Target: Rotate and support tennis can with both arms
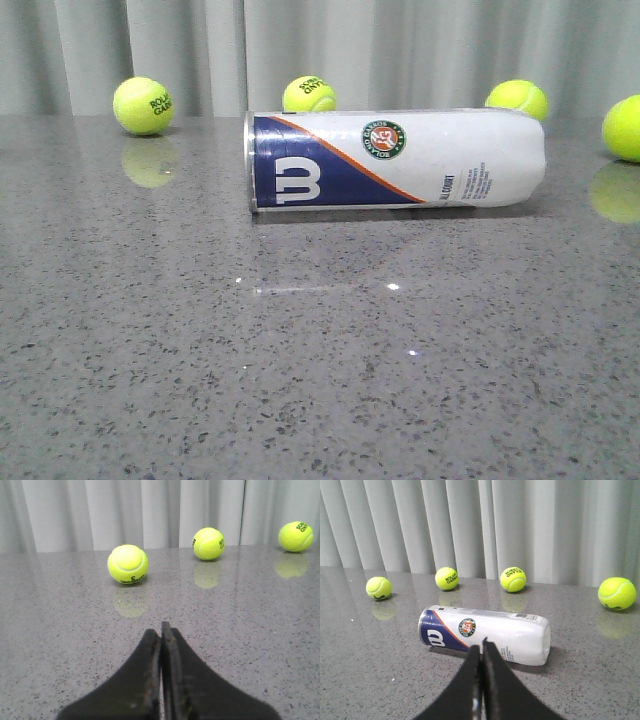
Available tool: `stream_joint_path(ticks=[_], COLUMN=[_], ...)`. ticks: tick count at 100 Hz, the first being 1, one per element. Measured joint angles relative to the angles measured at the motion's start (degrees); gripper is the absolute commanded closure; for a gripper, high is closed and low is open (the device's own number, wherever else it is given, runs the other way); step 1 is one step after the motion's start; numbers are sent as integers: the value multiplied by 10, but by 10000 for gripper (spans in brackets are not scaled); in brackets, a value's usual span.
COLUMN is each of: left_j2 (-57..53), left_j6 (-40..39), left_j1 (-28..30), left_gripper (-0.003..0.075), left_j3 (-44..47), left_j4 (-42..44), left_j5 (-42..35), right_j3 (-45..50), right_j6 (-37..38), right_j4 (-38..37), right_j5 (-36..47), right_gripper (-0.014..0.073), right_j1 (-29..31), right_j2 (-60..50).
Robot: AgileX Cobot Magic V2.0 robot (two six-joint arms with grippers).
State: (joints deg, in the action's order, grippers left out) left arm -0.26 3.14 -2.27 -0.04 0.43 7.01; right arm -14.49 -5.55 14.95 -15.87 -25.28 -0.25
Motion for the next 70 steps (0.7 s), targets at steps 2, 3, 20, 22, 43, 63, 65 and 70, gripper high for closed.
stream_joint_path(ticks=[2,3,20,22,43,63,65,70], left_j2=[0,0,0,2,89,227,241,272], left_j6=[0,0,0,0,0,0,0,0], left_j1=[0,0,0,0,0,0,0,0], left_gripper=[738,738,739,739,739,738,738,737], left_j3=[-1,-2,-56,-67,-194,-290,-298,-315], left_j4=[0,0,0,0,-1,-12,-12,-13], left_j5=[4,7,78,90,254,404,414,432], right_j3=[0,0,0,0,0,0,0,0], right_j6=[0,0,0,0,0,0,0,0], right_j4=[0,0,1,1,1,1,1,1], right_j5=[1,1,1,1,1,1,1,1], right_gripper=[663,663,663,663,663,663,663,663], right_j1=[0,0,0,0,0,0,0,0], right_j2=[-1,-1,-2,-2,-2,-2,-2,-2])
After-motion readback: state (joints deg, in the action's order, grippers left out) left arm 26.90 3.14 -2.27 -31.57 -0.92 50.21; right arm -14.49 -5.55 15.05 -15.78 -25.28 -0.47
